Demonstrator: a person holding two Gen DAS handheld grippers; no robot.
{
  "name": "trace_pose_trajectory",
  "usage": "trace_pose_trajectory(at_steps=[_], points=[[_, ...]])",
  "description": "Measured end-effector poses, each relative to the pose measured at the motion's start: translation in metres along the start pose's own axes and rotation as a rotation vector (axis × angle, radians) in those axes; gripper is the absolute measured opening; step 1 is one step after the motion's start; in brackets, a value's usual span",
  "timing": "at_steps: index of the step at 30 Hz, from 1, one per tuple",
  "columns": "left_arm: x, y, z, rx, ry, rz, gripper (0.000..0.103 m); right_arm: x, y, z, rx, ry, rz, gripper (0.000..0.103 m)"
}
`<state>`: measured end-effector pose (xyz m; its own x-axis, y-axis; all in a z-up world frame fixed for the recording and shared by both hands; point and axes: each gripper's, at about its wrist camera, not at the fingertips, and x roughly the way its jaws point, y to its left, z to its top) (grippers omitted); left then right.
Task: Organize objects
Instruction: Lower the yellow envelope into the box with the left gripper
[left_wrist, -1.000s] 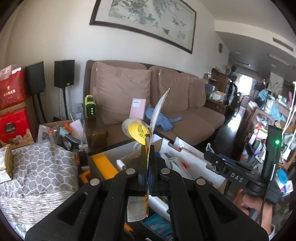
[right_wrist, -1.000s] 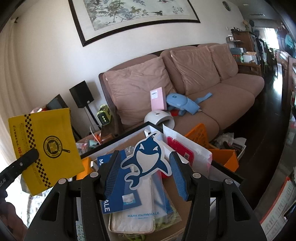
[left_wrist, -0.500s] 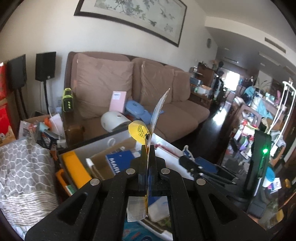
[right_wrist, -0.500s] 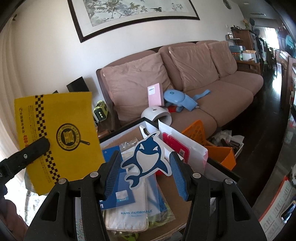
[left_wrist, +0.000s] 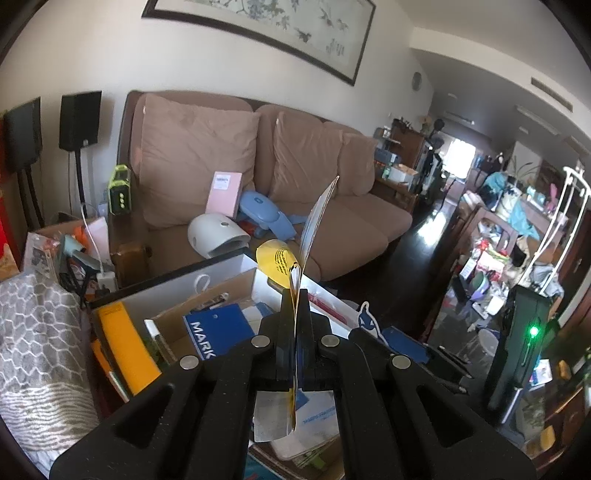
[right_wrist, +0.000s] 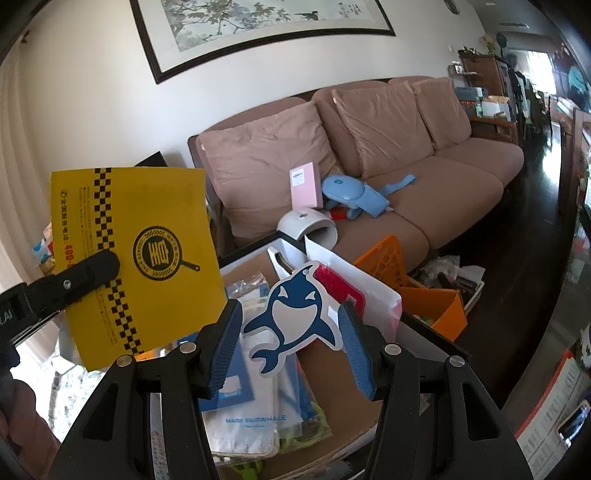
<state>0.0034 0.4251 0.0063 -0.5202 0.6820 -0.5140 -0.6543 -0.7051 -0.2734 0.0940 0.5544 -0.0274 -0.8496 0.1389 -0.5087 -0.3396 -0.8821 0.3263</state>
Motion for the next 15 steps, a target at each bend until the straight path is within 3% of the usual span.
trace_pose_trajectory(at_steps=[15], points=[[0.047,0.017,-0.002,-0.2,0.135,-0.101,0.001,0.005,-0.001,-0.003,0.001,0.022,-0.019,0.055]])
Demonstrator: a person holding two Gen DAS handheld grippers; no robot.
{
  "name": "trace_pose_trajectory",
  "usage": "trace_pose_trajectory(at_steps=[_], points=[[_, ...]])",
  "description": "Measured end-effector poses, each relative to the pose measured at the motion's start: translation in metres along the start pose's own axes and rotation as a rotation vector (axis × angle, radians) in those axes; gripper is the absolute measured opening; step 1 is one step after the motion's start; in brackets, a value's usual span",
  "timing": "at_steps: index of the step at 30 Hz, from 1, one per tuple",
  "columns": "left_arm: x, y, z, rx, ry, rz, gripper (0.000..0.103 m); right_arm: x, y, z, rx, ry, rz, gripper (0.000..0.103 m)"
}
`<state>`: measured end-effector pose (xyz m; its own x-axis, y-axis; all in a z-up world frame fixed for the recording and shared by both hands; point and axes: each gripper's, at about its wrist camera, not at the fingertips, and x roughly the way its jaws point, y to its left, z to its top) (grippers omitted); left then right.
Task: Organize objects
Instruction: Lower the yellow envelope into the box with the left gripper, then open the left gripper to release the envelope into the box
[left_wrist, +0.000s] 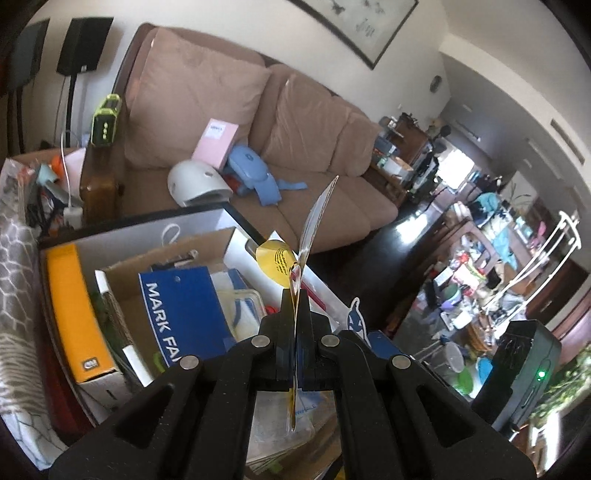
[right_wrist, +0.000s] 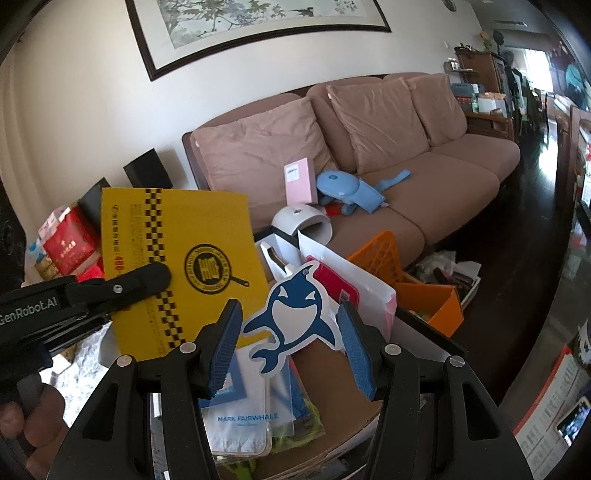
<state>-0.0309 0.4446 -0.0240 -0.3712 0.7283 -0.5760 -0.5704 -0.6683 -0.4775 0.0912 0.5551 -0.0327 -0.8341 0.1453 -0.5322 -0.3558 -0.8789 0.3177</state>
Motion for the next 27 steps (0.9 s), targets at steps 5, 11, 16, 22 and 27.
trace_pose_trajectory(at_steps=[5,11,16,22,27], points=[[0.008,0.005,-0.005,-0.025,0.018,-0.008,0.001,0.005,0.002,-0.001,-0.003,0.021,-0.001,0.055],[0.016,0.016,-0.01,-0.077,0.037,0.001,0.001,0.008,0.0,-0.002,0.0,0.04,-0.002,0.055],[0.018,0.028,-0.012,-0.104,0.041,0.021,0.001,0.01,-0.002,-0.003,0.005,0.053,-0.008,0.055],[0.021,0.035,-0.014,-0.102,0.043,0.059,0.001,0.01,-0.002,-0.003,0.001,0.059,-0.007,0.055],[0.02,0.034,-0.016,-0.08,0.037,0.088,0.002,0.01,-0.001,-0.003,-0.005,0.061,-0.005,0.055]])
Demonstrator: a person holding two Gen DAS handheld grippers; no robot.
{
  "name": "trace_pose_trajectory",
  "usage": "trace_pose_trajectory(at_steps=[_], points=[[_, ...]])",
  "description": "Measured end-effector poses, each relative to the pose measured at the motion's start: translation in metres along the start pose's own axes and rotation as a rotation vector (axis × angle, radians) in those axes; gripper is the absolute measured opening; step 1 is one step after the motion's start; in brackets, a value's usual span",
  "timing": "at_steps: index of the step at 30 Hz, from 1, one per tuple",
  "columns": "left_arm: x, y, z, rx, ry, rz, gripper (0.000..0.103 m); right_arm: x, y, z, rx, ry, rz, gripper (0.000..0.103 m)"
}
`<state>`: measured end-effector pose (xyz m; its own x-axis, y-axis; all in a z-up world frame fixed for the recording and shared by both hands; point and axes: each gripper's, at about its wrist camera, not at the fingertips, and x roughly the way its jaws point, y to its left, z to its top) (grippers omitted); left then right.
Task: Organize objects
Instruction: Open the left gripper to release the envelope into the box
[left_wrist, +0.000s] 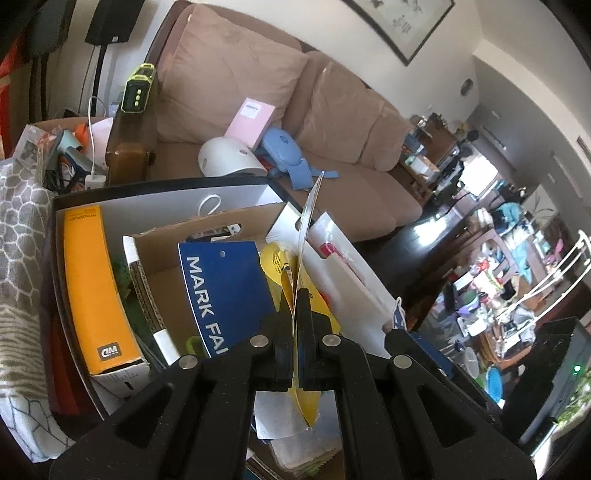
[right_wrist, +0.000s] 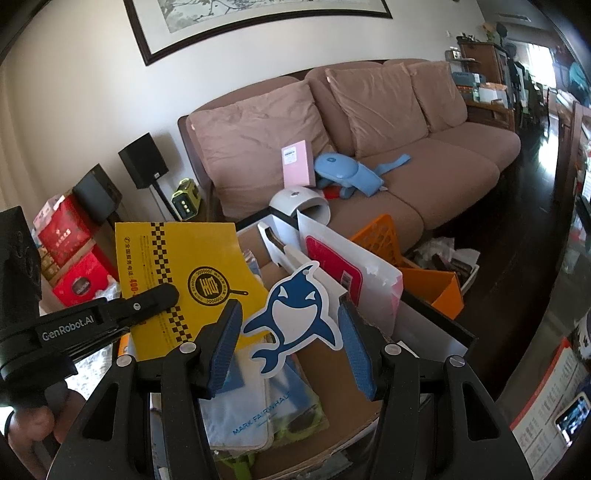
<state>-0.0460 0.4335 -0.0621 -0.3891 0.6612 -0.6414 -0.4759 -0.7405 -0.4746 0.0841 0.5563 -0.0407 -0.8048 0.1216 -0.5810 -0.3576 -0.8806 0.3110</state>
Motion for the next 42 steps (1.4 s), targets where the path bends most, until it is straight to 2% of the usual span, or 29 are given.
trace_pose_trajectory(at_steps=[11,18,22,24,35,39,42], points=[[-0.001,-0.006,-0.002,0.052,0.022,0.057,0.006,0.008,0.001,-0.003,-0.016,0.036,0.003,0.055],[0.001,0.002,-0.003,0.036,0.031,0.097,0.013,0.018,0.008,-0.01,-0.05,0.085,-0.013,0.055],[-0.002,0.003,-0.003,0.046,0.024,0.114,0.014,0.019,0.006,-0.01,-0.045,0.086,-0.009,0.055],[-0.004,0.003,-0.002,0.055,0.011,0.13,0.018,0.022,0.005,-0.011,-0.043,0.099,-0.013,0.055],[-0.009,0.002,0.0,0.1,-0.012,0.195,0.02,0.027,0.005,-0.015,-0.05,0.13,-0.011,0.055],[-0.008,0.0,0.0,0.119,-0.011,0.208,0.03,0.027,0.006,-0.015,-0.052,0.131,-0.011,0.055],[-0.009,0.001,0.0,0.117,-0.008,0.203,0.031,0.027,0.006,-0.015,-0.051,0.131,-0.01,0.055]])
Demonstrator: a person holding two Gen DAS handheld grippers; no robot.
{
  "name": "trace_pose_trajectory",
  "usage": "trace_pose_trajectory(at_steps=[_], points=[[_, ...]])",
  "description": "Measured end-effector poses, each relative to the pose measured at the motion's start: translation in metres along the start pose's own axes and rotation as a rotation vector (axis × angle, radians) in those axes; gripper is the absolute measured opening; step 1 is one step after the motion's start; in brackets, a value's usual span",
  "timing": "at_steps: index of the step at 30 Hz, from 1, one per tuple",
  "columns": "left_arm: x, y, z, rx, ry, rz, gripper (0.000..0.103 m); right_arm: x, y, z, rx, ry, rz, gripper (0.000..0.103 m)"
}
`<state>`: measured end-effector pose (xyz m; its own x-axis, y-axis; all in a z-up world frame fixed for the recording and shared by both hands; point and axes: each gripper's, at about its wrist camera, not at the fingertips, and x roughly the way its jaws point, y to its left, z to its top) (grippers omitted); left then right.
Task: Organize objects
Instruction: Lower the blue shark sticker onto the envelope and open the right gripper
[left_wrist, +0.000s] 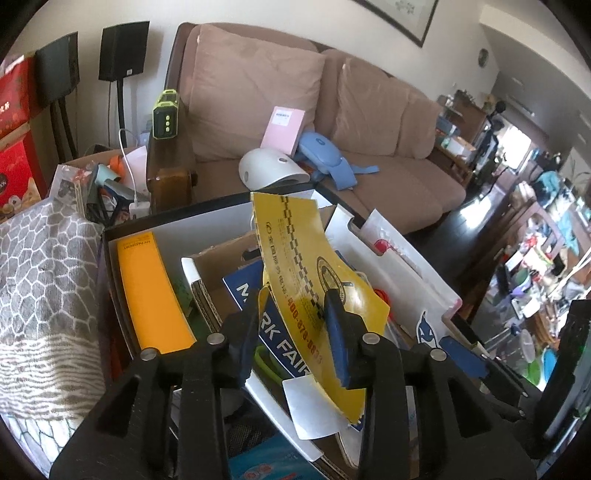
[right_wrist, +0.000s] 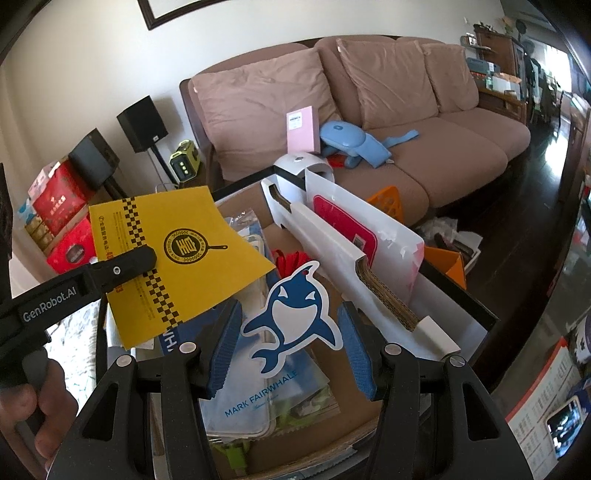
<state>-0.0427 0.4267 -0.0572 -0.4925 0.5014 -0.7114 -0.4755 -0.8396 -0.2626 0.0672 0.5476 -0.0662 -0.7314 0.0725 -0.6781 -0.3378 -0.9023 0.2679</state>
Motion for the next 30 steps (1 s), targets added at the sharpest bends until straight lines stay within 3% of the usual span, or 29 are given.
trace_pose_trajectory(at_steps=[16,18,27,30], points=[[-0.007,-0.006,0.001,0.108,0.001,0.036,0.037,0.002,0.005,-0.003,-0.011,0.009,0.016,0.056],[-0.007,-0.008,0.001,0.128,0.009,0.035,0.048,0.001,0.005,-0.003,-0.011,0.009,0.016,0.056],[-0.012,-0.015,0.003,0.202,0.012,0.057,0.053,-0.002,0.007,-0.001,-0.004,-0.01,0.052,0.056],[-0.016,-0.013,0.005,0.194,0.006,0.075,0.061,-0.003,0.008,-0.001,-0.006,-0.009,0.059,0.056]])
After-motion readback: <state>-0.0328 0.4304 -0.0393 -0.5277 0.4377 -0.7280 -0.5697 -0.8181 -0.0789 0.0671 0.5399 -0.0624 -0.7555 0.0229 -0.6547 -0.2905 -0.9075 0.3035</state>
